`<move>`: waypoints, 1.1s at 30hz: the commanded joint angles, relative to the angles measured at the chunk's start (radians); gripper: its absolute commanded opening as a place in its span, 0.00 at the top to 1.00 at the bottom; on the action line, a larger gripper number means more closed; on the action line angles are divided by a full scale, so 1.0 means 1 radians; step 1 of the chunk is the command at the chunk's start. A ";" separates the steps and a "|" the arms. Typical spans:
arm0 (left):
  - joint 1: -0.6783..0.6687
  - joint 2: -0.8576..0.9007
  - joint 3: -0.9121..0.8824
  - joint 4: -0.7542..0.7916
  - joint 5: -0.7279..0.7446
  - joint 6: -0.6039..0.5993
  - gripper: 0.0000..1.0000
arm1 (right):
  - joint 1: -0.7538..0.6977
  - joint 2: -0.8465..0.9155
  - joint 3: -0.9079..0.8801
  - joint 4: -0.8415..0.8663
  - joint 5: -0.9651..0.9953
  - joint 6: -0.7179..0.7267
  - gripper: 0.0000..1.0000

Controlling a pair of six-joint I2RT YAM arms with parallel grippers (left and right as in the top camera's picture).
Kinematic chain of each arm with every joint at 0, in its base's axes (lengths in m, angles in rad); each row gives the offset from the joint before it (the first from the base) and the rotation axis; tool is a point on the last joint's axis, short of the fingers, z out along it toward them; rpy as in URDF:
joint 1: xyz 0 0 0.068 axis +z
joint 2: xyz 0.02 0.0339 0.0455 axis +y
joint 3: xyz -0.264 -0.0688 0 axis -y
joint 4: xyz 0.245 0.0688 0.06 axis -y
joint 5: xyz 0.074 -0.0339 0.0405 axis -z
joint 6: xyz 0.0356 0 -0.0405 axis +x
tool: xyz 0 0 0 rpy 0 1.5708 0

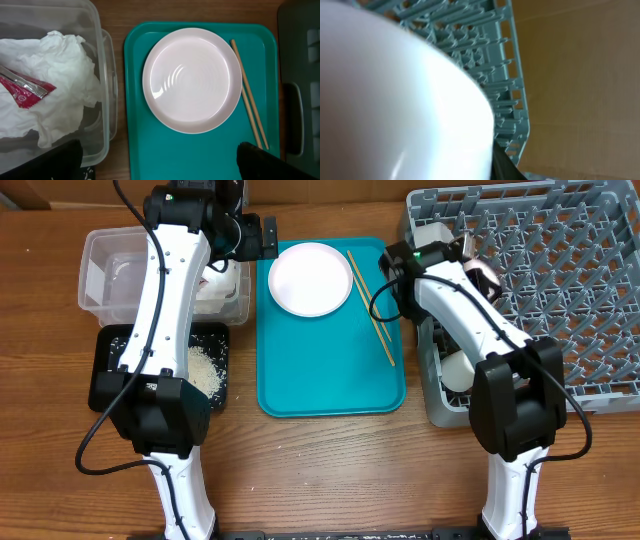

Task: Sort waste into correct bins and load items into the dishwasher
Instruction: 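Lower the pink bowl into the dish rack with the right gripper, then reach the right gripper to the white plate edge on the teal tray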

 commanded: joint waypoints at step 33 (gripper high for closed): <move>-0.003 -0.010 0.025 0.001 0.001 -0.006 0.00 | 0.113 0.014 0.356 0.380 -1.060 0.190 0.18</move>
